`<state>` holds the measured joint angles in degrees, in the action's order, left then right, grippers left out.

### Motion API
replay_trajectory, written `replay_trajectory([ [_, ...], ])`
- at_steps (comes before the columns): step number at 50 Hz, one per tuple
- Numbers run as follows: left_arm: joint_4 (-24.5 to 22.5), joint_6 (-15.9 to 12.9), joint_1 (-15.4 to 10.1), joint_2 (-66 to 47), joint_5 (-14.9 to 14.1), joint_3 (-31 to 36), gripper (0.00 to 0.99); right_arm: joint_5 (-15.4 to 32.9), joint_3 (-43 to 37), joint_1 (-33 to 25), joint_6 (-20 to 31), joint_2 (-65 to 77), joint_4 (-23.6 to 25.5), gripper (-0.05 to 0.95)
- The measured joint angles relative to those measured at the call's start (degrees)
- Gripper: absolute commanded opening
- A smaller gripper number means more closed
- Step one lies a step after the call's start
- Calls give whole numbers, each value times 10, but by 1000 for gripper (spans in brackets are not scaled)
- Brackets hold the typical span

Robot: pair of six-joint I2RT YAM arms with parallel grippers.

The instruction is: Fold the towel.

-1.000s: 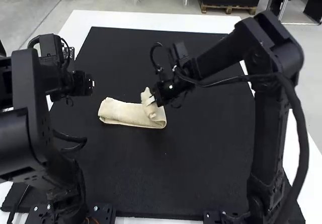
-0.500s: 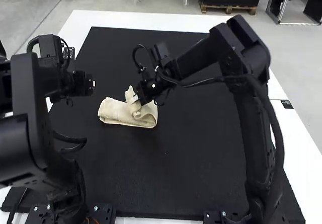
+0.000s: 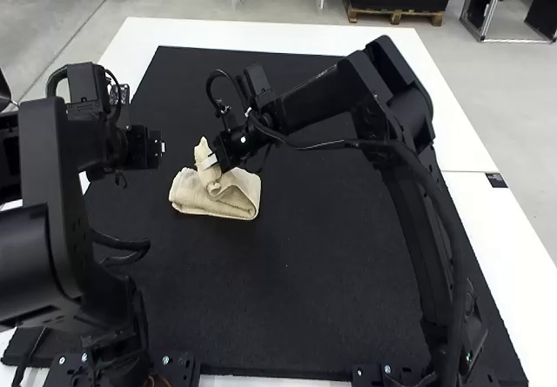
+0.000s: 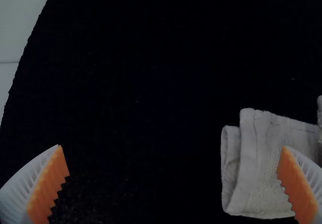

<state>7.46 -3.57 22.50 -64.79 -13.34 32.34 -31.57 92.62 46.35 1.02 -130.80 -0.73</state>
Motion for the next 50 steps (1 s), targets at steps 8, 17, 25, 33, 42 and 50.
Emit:
replay_trajectory([
  [8, 1, 0, 0, 0, 0, 0, 972, 0, 24, 7, 0, -21, 9, -20],
  [17, 3, 0, 0, 0, 0, 0, 972, -2, 52, 12, 0, -43, 14, -5],
  [25, 2, 0, 0, 0, 0, 0, 972, -5, 66, 13, -1, -48, 15, 102],
  [33, 2, 0, 0, 0, 0, 0, 972, -10, 85, 13, -10, -48, 14, 192],
  [42, 2, 0, 0, 0, 0, 0, 972, -18, 91, 13, -25, -48, 15, 231],
  [50, 1, 0, 0, 0, 0, 0, 972, -21, 91, 13, -32, -48, 16, 233],
])
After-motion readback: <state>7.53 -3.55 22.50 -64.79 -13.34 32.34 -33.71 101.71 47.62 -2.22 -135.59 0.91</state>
